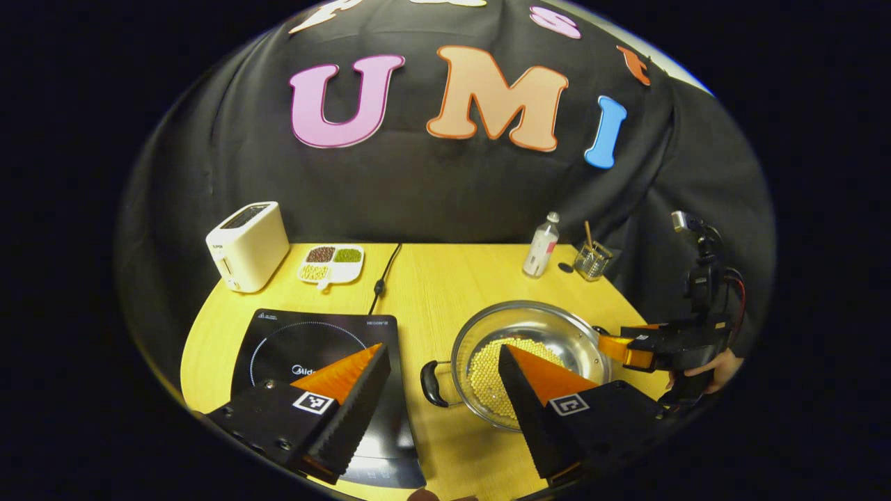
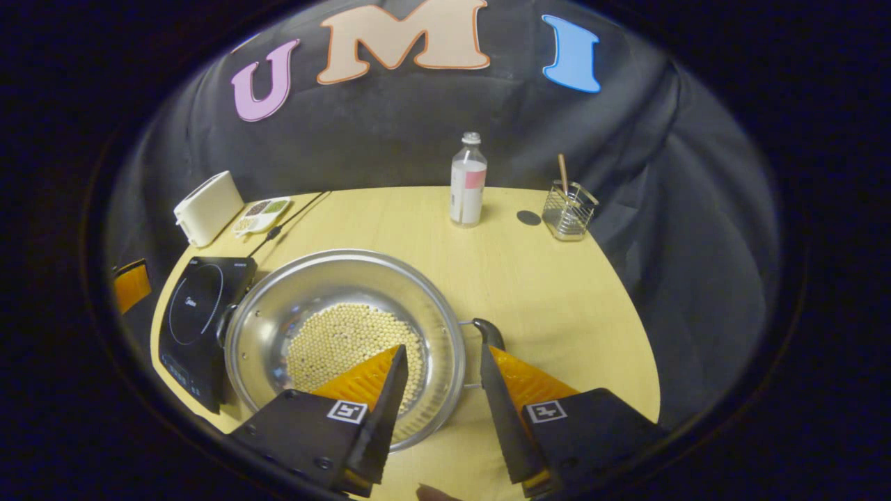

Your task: First push the handle of the pot to place it horizontally, then grasp the pot with both hands and set it on the induction cooktop.

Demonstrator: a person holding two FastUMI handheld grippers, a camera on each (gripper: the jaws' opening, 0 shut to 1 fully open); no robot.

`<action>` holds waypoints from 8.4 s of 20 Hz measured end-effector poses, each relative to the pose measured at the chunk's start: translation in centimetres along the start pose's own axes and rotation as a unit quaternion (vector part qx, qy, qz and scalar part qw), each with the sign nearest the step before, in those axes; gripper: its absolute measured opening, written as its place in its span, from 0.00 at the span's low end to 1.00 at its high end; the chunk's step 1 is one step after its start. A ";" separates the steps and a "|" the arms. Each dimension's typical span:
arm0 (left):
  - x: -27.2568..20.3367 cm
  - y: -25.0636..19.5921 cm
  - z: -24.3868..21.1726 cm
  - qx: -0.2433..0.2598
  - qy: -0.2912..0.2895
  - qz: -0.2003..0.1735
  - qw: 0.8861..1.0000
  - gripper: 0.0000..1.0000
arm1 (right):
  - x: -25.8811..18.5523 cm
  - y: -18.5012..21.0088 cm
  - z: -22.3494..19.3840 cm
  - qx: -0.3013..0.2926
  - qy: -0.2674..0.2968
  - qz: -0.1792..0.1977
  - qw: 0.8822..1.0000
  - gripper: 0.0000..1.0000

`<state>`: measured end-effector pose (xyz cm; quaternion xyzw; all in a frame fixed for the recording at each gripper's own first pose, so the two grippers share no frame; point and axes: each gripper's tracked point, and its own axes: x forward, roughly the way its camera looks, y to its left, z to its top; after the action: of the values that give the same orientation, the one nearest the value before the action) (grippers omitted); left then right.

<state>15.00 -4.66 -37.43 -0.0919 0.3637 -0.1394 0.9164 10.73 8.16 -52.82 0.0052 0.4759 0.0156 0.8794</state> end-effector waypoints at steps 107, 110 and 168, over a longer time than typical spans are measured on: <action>2.6 32.2 -7.1 -0.042 0.158 -0.029 0.986 0.66 | -1.1 32.6 -1.3 0.168 0.136 0.054 0.975 0.55; 2.5 32.7 -5.8 -0.011 0.131 -0.016 0.991 0.70 | -1.2 32.8 -1.5 0.180 0.142 0.057 0.972 0.66; -36.5 -4.5 12.3 0.043 -0.324 0.086 0.941 0.90 | -48.3 4.0 13.5 0.020 -0.404 0.085 0.910 0.86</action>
<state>-2.82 3.68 -3.97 -0.0609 0.0473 -0.0380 0.9963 -4.50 10.68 -4.92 0.0696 0.0775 0.0774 0.9915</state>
